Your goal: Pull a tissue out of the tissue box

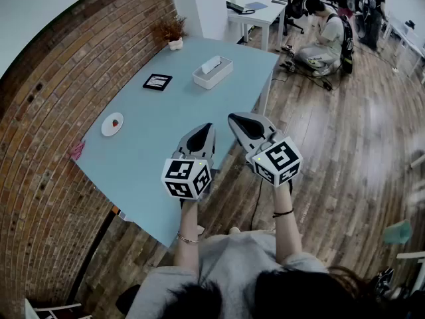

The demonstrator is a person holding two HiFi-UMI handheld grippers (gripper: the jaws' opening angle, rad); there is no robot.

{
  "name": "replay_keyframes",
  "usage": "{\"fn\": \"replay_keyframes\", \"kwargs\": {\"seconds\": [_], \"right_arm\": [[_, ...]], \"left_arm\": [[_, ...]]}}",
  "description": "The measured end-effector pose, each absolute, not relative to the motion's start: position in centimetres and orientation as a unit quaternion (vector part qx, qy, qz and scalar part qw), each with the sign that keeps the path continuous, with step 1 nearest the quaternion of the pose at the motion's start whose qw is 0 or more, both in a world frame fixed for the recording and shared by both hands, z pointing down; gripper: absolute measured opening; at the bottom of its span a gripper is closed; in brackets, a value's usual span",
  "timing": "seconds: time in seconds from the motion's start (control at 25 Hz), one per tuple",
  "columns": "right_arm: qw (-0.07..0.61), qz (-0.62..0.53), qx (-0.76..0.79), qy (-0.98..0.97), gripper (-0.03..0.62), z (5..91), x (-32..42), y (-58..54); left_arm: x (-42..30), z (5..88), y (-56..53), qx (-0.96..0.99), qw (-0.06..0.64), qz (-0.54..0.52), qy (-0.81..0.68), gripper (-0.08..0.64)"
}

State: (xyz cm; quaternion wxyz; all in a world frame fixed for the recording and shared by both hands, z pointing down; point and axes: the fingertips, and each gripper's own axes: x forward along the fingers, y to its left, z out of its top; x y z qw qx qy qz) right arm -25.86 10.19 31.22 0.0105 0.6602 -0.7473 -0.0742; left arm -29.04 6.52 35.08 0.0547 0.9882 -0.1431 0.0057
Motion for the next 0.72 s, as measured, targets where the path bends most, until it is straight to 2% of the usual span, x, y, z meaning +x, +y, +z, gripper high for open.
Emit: {"fn": "replay_keyframes", "kwargs": {"seconds": [0.72], "right_arm": [[0.005, -0.074, 0.662, -0.746, 0.0, 32.2, -21.6, 7.8]], "left_arm": [[-25.6, 36.6, 4.4, 0.986, 0.07, 0.021, -0.148, 0.003]]}}
